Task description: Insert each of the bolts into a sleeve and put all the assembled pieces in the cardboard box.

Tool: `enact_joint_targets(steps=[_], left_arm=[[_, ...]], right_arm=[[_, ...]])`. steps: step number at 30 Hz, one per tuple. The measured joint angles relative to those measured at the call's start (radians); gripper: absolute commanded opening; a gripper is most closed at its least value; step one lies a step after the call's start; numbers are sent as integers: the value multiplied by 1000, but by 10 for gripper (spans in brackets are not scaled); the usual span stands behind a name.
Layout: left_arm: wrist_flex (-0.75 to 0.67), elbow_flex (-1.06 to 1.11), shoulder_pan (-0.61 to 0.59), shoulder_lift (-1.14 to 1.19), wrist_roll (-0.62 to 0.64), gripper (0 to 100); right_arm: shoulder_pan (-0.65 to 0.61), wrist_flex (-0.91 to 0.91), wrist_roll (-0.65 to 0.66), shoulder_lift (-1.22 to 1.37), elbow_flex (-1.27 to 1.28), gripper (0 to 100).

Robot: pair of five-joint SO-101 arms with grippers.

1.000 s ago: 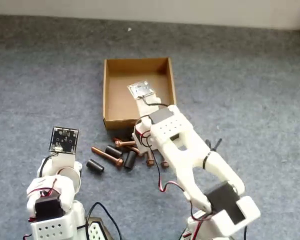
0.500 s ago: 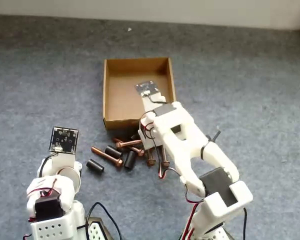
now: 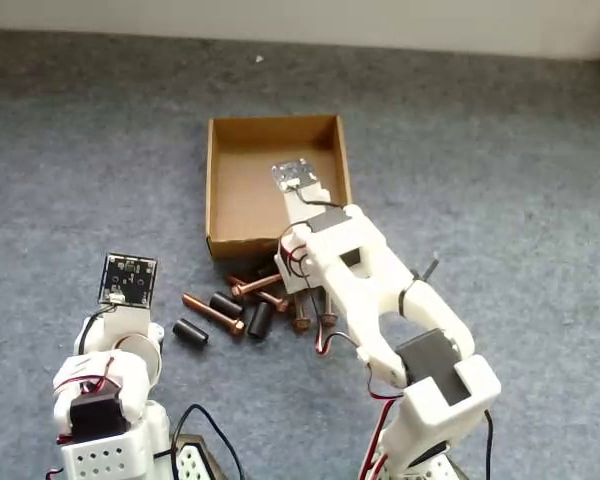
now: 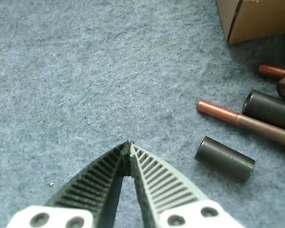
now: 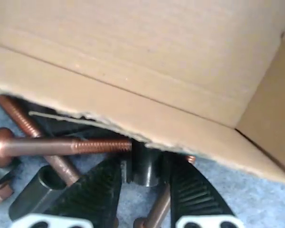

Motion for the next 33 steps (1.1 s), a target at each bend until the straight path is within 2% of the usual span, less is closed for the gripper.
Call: enact_joint_targets(steps=[6,14,22,26,33], left_arm=[[0,0,0,0,0,11],[0,0,0,0,0,11],[0,0,0,0,0,11],[0,0,0,0,0,11],[-11,0,0,0,0,11]], right_arm=[[2,5,44,0,-2,5],[11,141,57,-44,-12,5],[175,193,89,-305,60,5],[253,193,158,-278,87,5],[279,199,253,-60,83,36]])
